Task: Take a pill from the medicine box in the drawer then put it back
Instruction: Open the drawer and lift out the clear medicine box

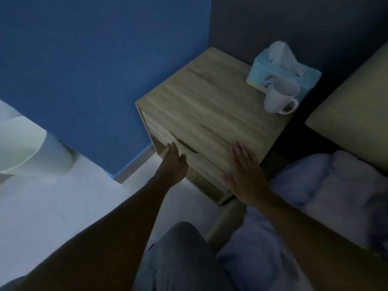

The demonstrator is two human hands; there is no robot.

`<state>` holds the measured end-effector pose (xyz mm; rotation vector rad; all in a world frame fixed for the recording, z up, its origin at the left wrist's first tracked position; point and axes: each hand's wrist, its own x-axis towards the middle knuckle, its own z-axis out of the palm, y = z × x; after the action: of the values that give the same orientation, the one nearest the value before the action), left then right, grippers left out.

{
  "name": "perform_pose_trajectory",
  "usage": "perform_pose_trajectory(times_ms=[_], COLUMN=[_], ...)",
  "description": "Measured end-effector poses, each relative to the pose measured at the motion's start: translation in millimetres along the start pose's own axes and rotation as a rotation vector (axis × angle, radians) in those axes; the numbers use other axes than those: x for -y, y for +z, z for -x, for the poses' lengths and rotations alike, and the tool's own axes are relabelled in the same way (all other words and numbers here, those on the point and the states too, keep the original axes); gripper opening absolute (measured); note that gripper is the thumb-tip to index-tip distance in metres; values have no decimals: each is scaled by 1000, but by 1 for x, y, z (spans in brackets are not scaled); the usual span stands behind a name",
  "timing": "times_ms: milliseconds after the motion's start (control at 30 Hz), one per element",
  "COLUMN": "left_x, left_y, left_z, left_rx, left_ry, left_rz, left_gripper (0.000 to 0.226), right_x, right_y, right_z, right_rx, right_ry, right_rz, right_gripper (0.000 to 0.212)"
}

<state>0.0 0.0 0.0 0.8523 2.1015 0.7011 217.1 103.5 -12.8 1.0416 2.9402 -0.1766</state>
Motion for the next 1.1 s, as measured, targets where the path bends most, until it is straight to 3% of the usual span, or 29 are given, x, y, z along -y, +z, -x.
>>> perform_pose_trajectory(times_ms=[200, 433, 800, 1100], left_x=[4, -1, 0, 26], left_y=[27, 43, 46, 33], left_z=[-30, -48, -50, -22], left_rx=[-147, -266, -172, -166], left_ry=[-14, 116, 42, 7], left_rz=[183, 382, 606, 635], left_gripper=[71, 80, 91, 80], right_x=[3, 6, 3, 13], right_y=[5, 2, 2, 1], right_z=[-4, -7, -8, -12], right_rx=[-66, -43, -17, 31], right_ry=[23, 25, 23, 88], right_rz=[93, 121, 32, 12], right_gripper=[79, 78, 78, 83])
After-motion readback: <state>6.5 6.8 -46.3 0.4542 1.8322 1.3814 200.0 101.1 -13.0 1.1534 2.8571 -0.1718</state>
